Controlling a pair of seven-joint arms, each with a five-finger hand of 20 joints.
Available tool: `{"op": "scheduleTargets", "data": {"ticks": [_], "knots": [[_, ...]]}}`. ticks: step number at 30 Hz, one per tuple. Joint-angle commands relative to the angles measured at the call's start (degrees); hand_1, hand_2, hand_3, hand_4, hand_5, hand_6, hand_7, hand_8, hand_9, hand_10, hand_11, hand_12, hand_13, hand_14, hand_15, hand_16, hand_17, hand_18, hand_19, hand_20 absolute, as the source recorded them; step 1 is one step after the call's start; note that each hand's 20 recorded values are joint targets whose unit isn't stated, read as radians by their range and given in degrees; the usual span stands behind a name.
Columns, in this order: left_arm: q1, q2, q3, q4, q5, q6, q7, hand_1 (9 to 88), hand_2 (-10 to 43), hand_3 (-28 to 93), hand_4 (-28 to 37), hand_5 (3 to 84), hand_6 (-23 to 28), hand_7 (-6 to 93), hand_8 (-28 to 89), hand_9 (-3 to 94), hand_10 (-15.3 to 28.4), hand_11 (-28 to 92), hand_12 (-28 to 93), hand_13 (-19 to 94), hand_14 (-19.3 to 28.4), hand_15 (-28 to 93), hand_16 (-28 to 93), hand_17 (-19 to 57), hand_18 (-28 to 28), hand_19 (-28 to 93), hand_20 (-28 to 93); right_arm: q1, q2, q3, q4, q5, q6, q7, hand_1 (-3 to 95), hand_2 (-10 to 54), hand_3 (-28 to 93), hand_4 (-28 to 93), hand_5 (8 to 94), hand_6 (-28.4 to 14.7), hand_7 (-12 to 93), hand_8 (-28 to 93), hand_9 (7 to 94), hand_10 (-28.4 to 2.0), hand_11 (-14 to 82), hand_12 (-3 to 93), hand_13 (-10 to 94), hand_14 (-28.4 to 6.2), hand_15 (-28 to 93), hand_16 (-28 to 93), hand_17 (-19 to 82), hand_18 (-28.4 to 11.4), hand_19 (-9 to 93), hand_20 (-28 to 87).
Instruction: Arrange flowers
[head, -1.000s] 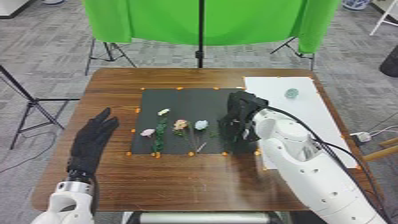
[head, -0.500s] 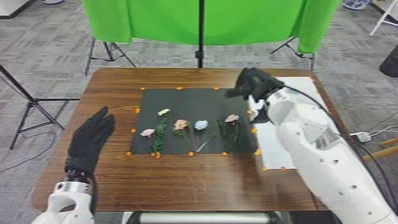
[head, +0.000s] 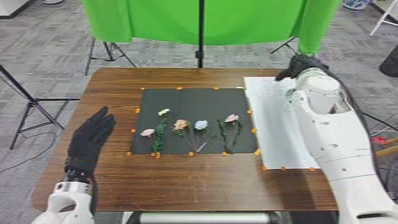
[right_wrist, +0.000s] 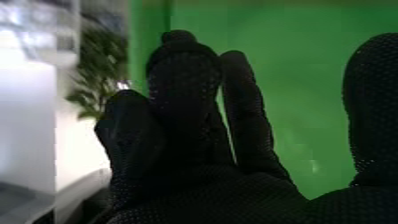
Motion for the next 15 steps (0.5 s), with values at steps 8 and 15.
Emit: {"op": "scheduleTargets", "data": {"ticks": [8,15], "knots": [[0.8,-0.34,-0.15,0.25,0.11,-0.99,-1.2,23.3,-2.0,64,-22.0,40.4,5.4,4.2,-5,38.6,12.9,11,13,29,14.8,7,3,6.2,12.0,5,21,-9.5,-2.2,3.2,3.9,-0.6,10.5,0.3,43.3,-9.5,58,-13,59.8,1.0,11,-7,73.1,-15.5,17.8,20.3,87,-3.7,59,32,63,-10.2,93,48],[0.5,-0.15,-0.2,0.28,0.28,-1.26,-1.24,23.3,-2.0,64,-21.9,40.4,5.4,4.2,-5,38.7,13.0,10,13,29,14.8,7,3,6.2,12.0,5,21,-13.4,4.1,-1.6,-4.4,10.3,20.5,0.6,69.8,-9.5,42,-8,79.6,-2.1,15,13,91.3,-9.5,9.0,37.7,93,-0.8,57,34,69,-7.5,93,47]]}}
